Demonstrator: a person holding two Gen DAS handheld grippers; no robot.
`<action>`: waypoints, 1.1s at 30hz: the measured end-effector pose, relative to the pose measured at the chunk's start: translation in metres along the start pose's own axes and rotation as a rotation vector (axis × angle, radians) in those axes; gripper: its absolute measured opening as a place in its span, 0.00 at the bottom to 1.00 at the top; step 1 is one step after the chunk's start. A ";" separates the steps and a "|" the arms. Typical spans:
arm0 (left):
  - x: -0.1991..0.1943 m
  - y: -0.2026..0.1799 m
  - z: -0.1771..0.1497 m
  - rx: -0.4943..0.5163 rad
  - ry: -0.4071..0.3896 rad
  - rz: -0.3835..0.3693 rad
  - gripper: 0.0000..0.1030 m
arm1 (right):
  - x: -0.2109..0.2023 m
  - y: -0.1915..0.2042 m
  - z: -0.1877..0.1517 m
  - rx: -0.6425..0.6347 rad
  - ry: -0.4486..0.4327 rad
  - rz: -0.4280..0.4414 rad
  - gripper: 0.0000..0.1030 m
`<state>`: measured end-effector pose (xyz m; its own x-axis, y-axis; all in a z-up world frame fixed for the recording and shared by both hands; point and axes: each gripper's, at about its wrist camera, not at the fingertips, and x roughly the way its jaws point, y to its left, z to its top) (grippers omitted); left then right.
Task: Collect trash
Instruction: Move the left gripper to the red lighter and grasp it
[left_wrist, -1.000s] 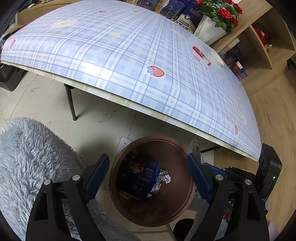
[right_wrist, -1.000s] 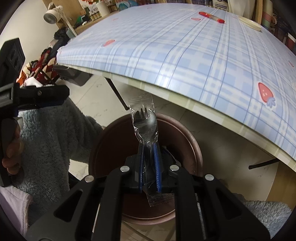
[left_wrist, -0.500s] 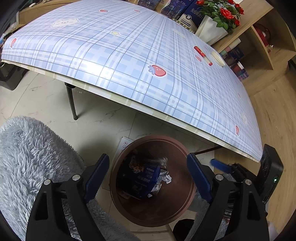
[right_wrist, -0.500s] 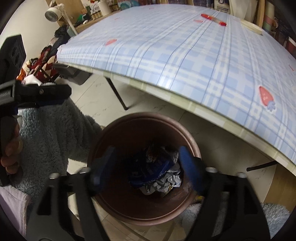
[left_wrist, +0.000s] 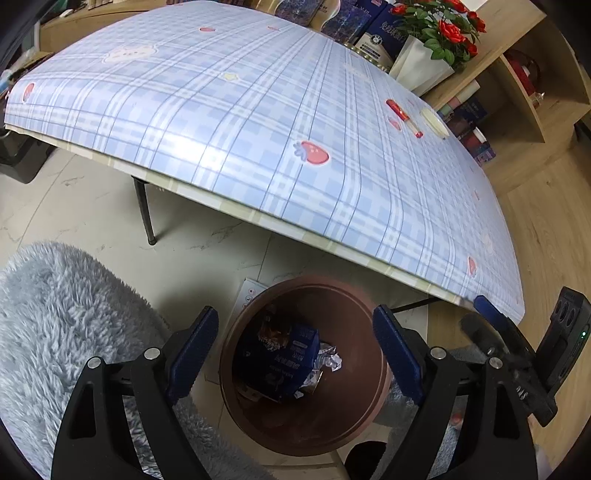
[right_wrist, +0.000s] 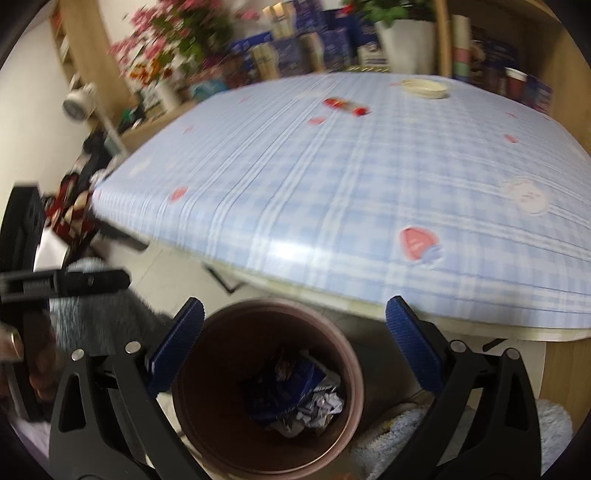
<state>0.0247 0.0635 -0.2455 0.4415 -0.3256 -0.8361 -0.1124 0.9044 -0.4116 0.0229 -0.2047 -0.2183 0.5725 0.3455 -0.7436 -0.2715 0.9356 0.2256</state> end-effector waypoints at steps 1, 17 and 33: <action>-0.001 0.000 0.002 -0.002 -0.005 -0.003 0.81 | -0.003 -0.004 0.003 0.018 -0.023 -0.019 0.94; 0.018 -0.098 0.101 0.165 -0.089 -0.090 0.80 | -0.020 -0.089 0.063 0.185 -0.184 -0.138 0.94; 0.166 -0.198 0.233 0.149 -0.054 0.117 0.73 | -0.002 -0.186 0.091 0.316 -0.128 -0.192 0.94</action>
<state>0.3276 -0.1053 -0.2181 0.4804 -0.2045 -0.8529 -0.0340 0.9674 -0.2511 0.1429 -0.3723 -0.2014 0.6869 0.1492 -0.7113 0.0906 0.9535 0.2875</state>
